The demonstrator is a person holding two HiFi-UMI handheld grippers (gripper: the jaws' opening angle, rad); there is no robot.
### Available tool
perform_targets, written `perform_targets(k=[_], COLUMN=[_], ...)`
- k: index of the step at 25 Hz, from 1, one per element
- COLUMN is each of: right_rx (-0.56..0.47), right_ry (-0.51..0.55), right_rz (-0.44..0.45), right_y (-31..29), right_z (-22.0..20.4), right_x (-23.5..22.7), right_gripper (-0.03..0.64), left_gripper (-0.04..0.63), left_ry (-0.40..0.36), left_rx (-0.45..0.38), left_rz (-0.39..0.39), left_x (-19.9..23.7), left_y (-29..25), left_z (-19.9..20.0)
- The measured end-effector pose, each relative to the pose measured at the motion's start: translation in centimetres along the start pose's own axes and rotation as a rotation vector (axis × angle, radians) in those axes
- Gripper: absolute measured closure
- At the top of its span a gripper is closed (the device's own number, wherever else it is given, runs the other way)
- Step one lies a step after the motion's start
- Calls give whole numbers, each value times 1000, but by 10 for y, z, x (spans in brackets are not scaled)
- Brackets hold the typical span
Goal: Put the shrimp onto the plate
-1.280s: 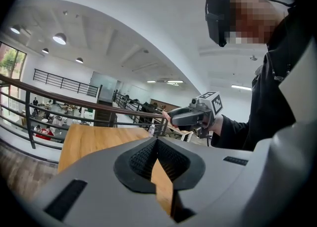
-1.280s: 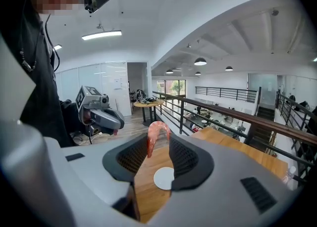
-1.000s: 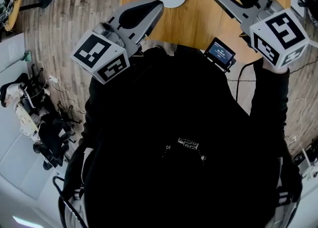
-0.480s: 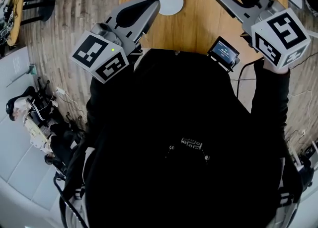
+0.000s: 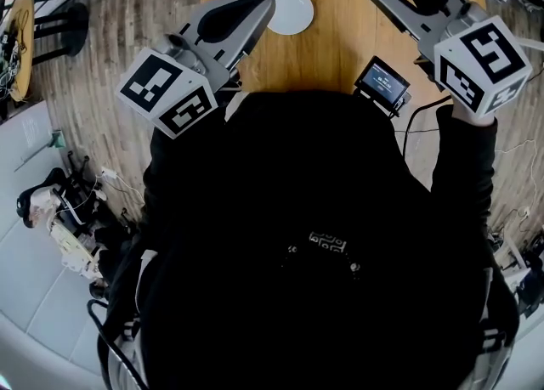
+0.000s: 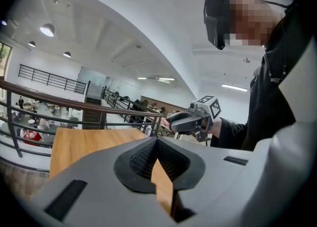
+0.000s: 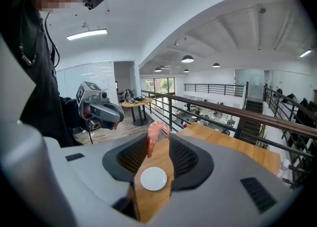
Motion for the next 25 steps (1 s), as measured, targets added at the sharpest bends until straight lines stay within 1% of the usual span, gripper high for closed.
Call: perform_targets(k=[7,13,25], right_rx=[25,65,131], right_ry=[9,9,22], right_rz=[9,19,79], right_y=[-1,-16,-43], right_z=[2,8,7], right_x=[0,2,-3], right_gripper=[471,471,471], left_gripper=[589,589,589], left_ry=[17,52,121], left_rx=[12,3,-4], left_rz=[-4,7,72], left_x=[0,11,15], left_y=[-1,9,21], left_z=[-5,-8,-25])
Point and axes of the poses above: the fingertips, and each gripper's own axes: y backward along the fingers, x to its left, z out of its top, the point moved 7 cm from there along y, backward along the fingers, and after that the axes turned 7 degrees about z, right-handed, at the moved point
